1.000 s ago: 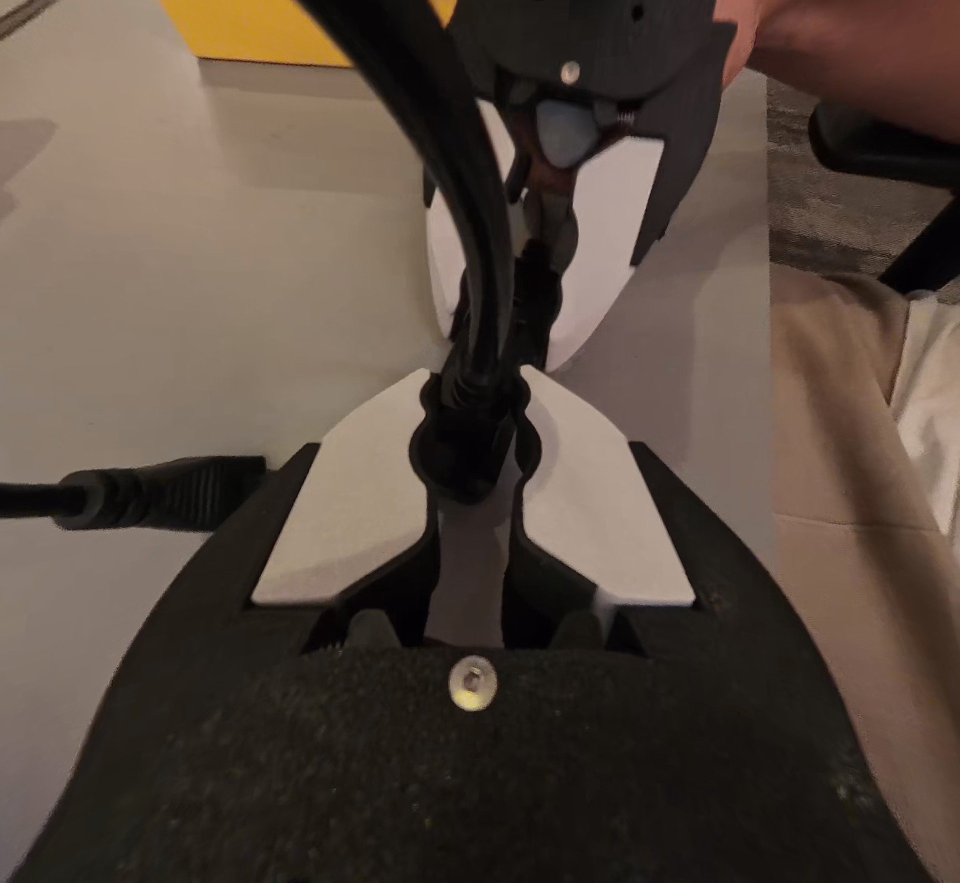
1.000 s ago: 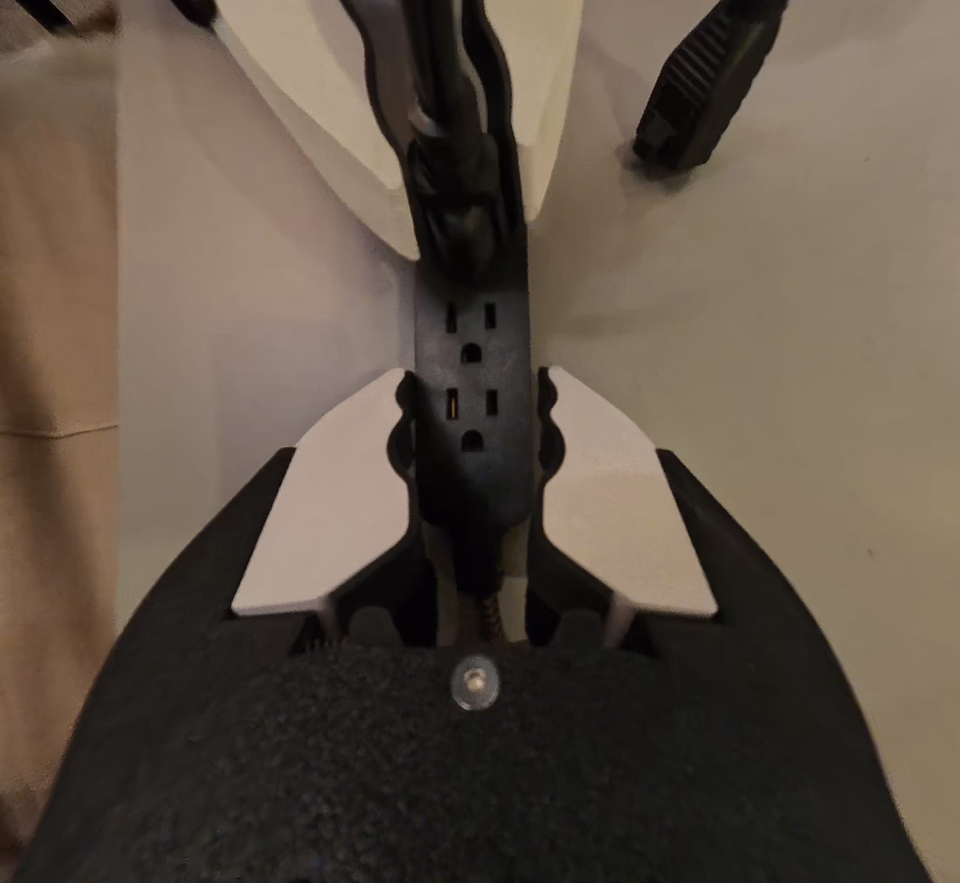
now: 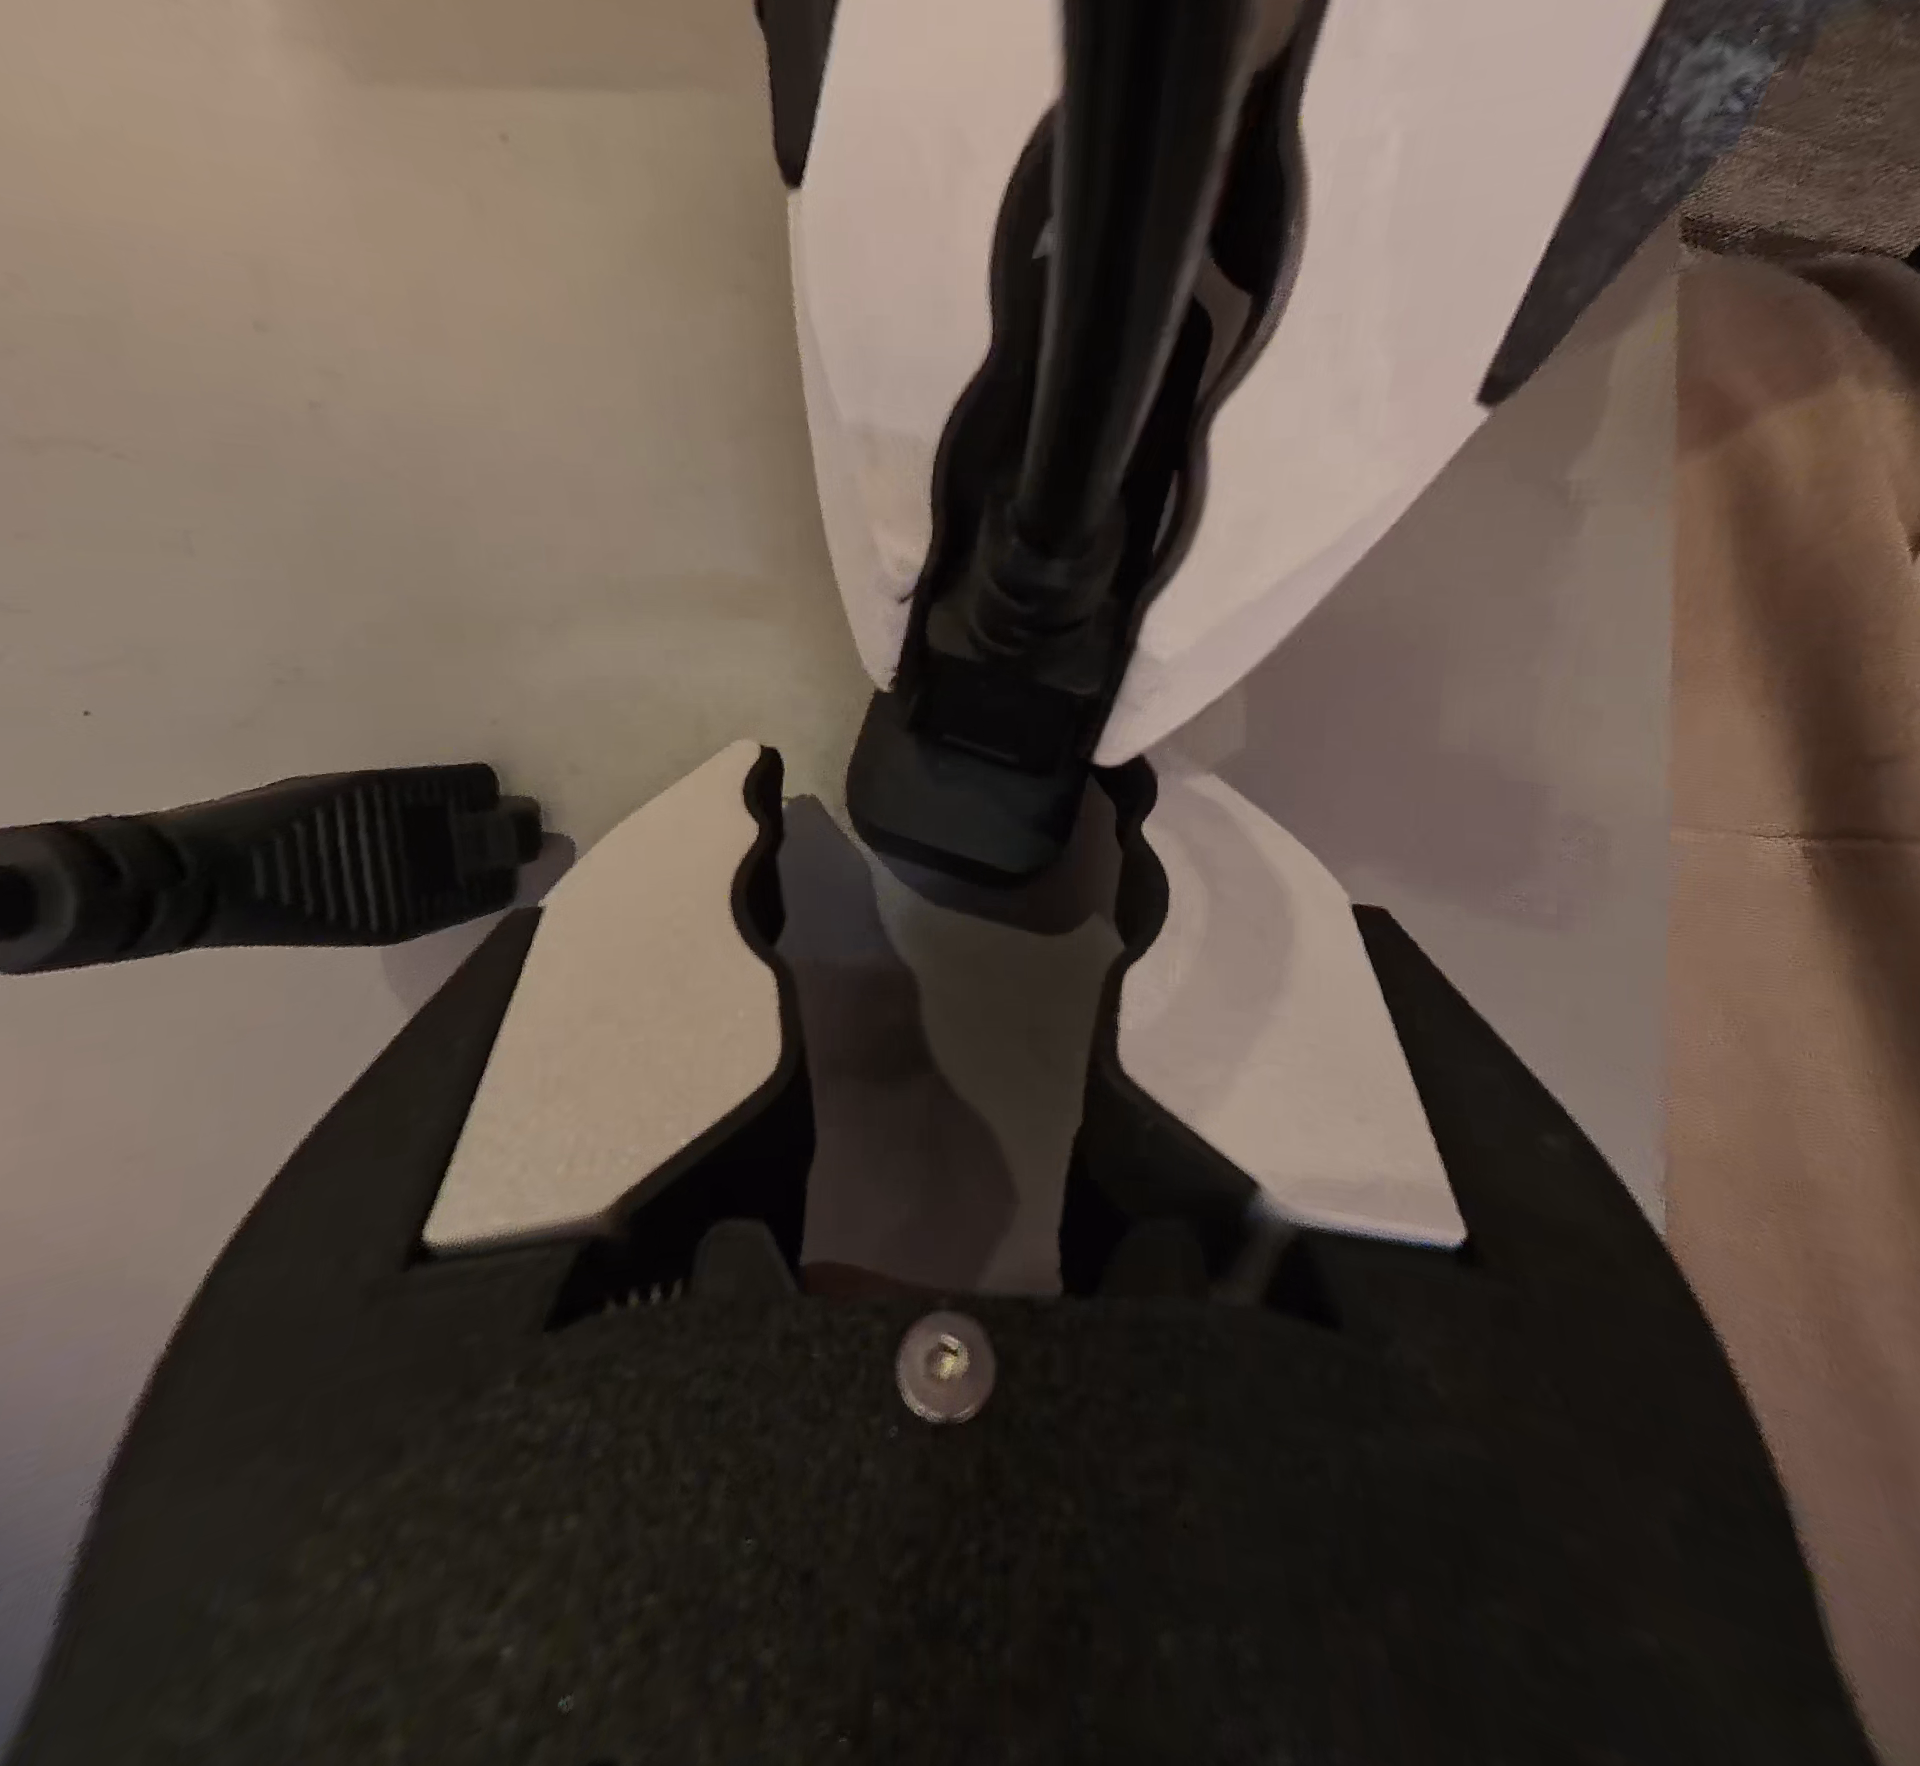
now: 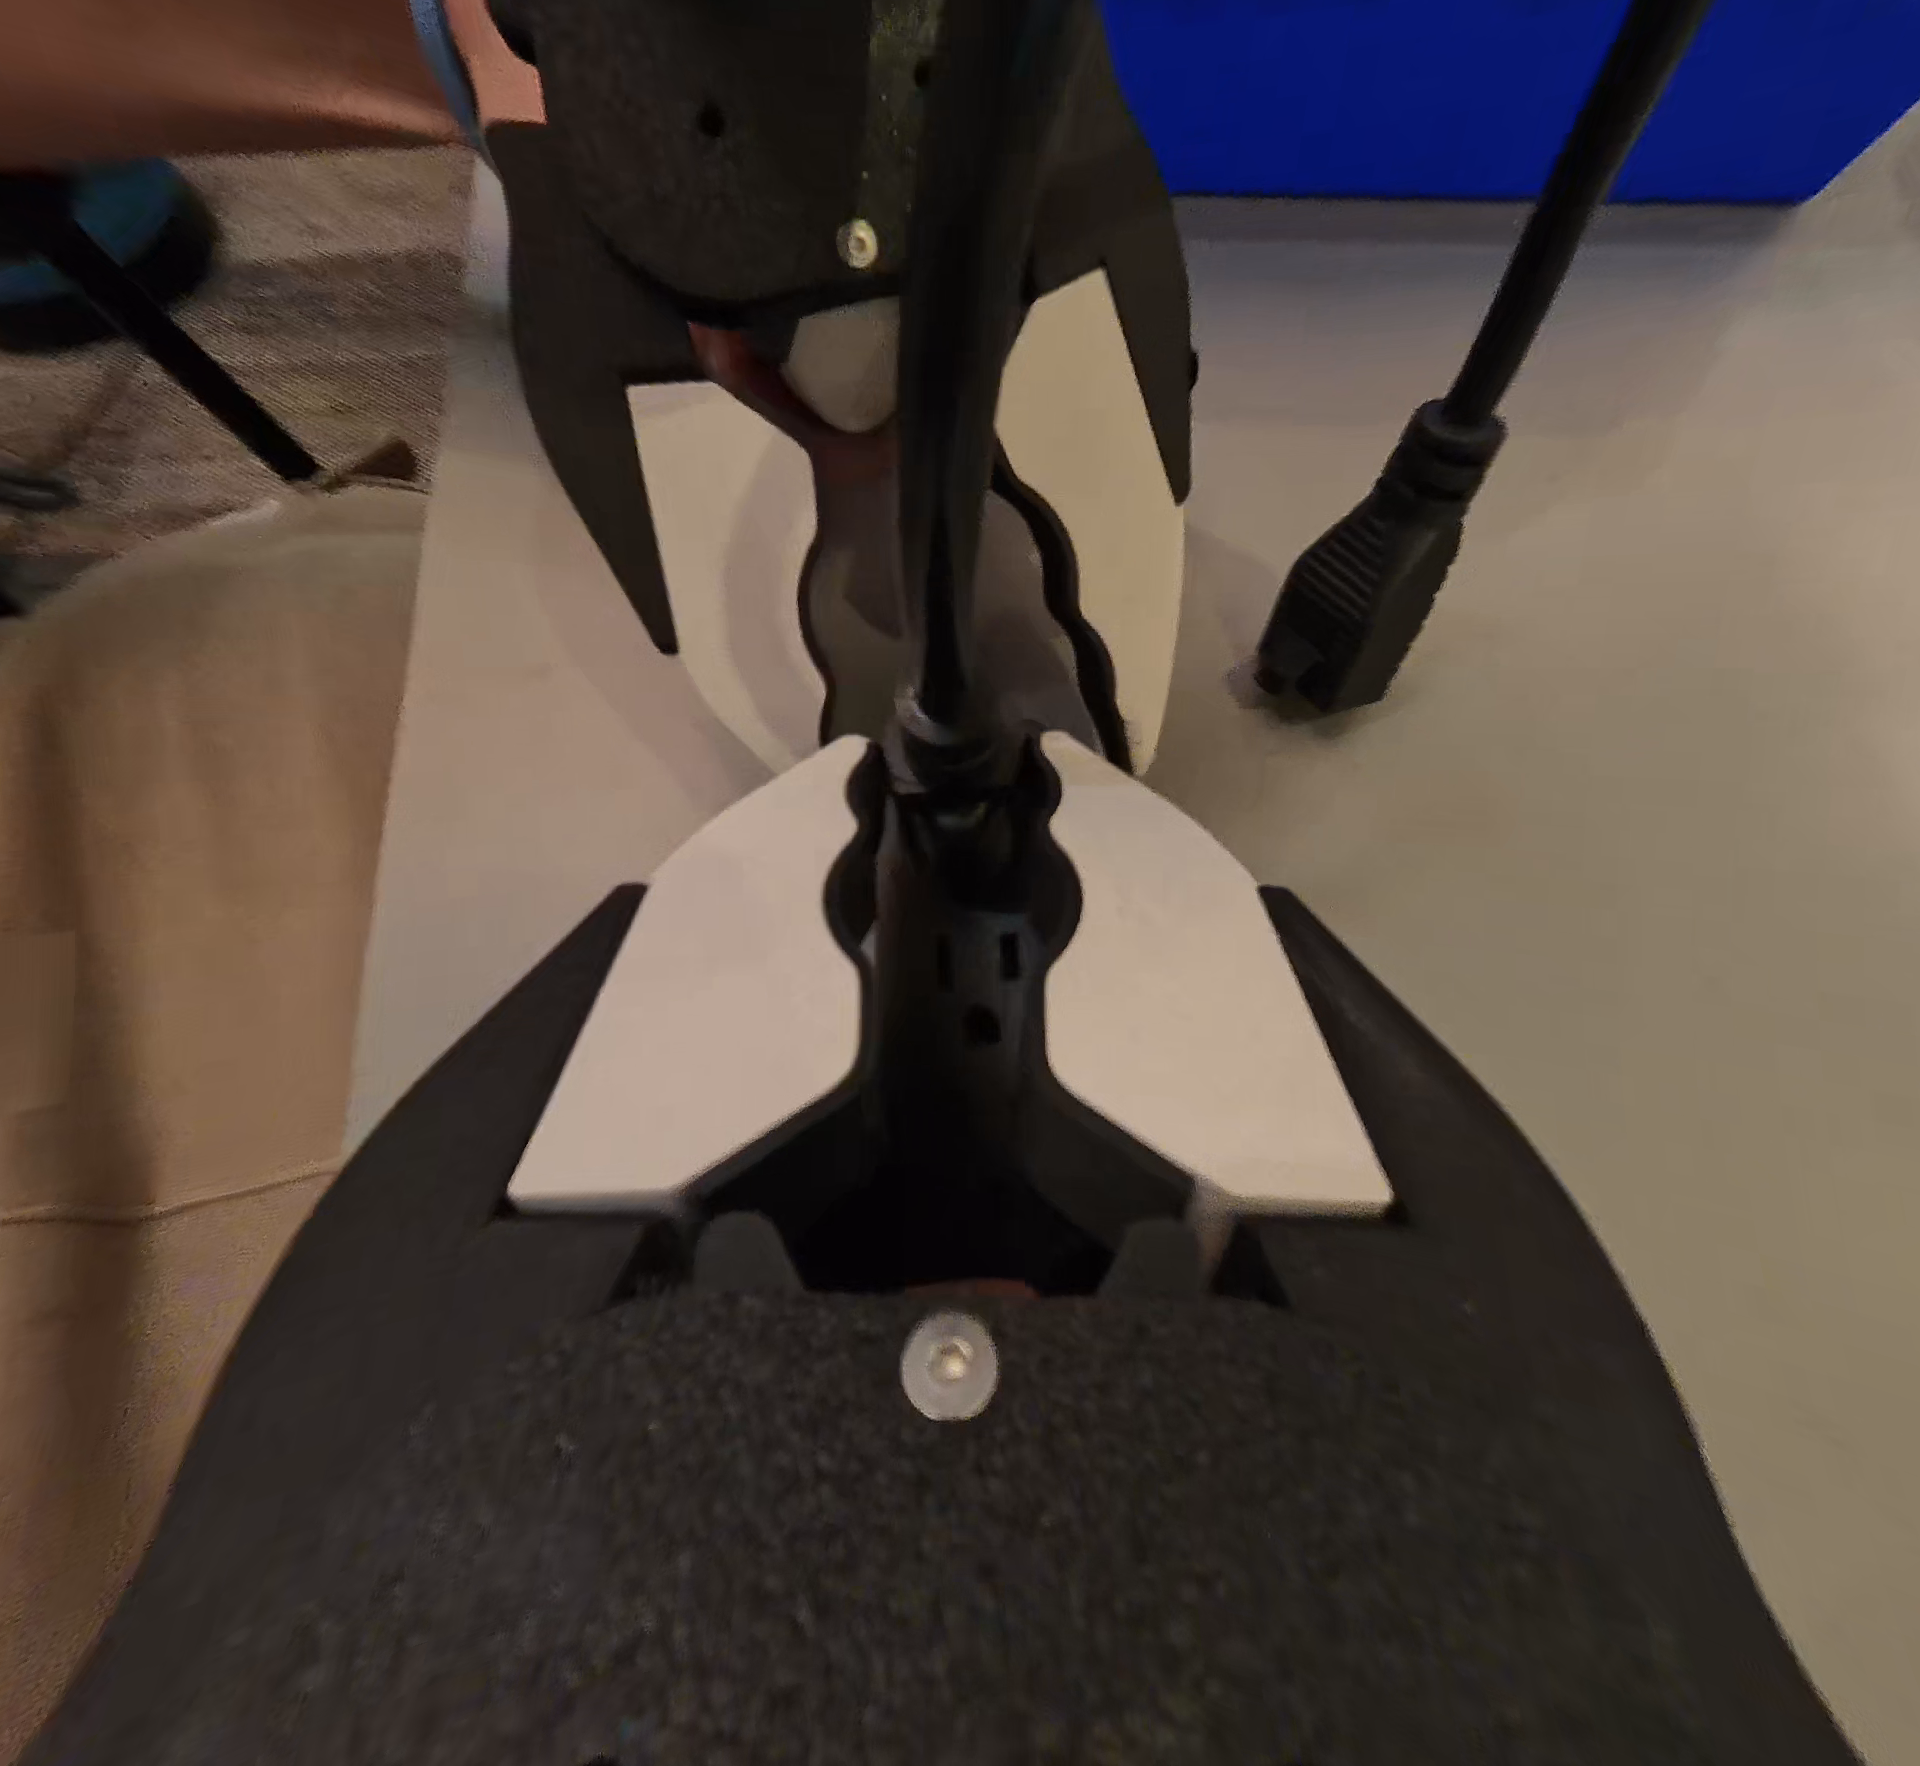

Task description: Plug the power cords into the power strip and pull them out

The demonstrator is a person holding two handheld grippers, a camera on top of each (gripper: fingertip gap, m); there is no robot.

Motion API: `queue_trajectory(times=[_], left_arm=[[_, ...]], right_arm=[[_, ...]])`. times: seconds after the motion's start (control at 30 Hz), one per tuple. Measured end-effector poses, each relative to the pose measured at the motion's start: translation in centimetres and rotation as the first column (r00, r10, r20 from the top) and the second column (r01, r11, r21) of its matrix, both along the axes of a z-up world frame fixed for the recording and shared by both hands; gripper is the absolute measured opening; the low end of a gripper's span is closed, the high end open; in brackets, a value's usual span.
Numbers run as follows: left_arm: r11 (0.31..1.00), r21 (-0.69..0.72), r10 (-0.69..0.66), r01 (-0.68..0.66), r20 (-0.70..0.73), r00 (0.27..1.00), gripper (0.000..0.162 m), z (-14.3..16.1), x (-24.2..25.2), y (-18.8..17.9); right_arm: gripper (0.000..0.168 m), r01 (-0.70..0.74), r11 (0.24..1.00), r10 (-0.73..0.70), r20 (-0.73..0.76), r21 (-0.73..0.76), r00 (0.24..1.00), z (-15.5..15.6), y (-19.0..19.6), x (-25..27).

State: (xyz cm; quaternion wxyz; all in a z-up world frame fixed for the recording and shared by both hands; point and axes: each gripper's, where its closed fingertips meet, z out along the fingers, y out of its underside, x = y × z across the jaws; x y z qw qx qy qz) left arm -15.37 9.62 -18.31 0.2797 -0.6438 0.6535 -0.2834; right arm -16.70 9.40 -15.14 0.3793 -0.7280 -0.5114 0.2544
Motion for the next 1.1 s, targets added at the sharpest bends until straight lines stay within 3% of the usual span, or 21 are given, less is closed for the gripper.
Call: queue_trajectory(times=[0.1,0.33,0.63,0.73,0.83,0.9,1.0,1.1], left_arm=[[1.0,-0.017,-0.022,0.022,0.016,1.0,0.049,-0.2,0.3,-0.3],[1.0,-0.015,0.012,-0.012,0.018,1.0,0.048,-0.5,0.6,0.3],[0.998,-0.007,0.066,-0.066,0.017,0.998,0.049,-0.6,1.0,1.0],[0.997,0.001,0.082,-0.082,0.016,0.997,0.049,-0.6,1.1,1.3],[0.997,0.012,0.071,-0.071,0.009,0.997,0.048,-0.7,1.1,1.2],[0.998,0.006,0.058,-0.057,-0.014,0.998,0.047,-1.0,1.0,1.0],[0.999,0.024,0.044,-0.043,-0.018,0.999,0.047,-1.0,1.0,0.7],[0.999,0.011,0.046,-0.046,-0.019,0.999,0.047,-1.1,1.1,0.9]], right_arm=[[0.024,-0.015,0.998,0.013,0.035,0.061,0.999,0.0,0.1,0.1],[0.025,0.017,0.986,-0.025,0.051,0.163,0.998,0.1,0.7,0.5],[0.028,0.027,0.858,-0.161,0.219,0.513,0.962,0.5,1.4,1.1],[0.028,0.016,0.839,-0.175,0.243,0.543,0.954,0.6,1.4,1.2],[0.028,0.08,0.907,-0.159,0.161,0.413,0.974,0.5,1.7,1.3],[0.027,0.119,0.975,-0.129,0.045,0.186,0.991,0.3,1.9,1.4],[0.025,0.1,0.995,-0.101,-0.077,-0.015,0.992,0.3,1.8,1.6],[0.025,0.091,0.994,-0.092,0.009,0.057,0.996,0.3,1.7,1.7]])
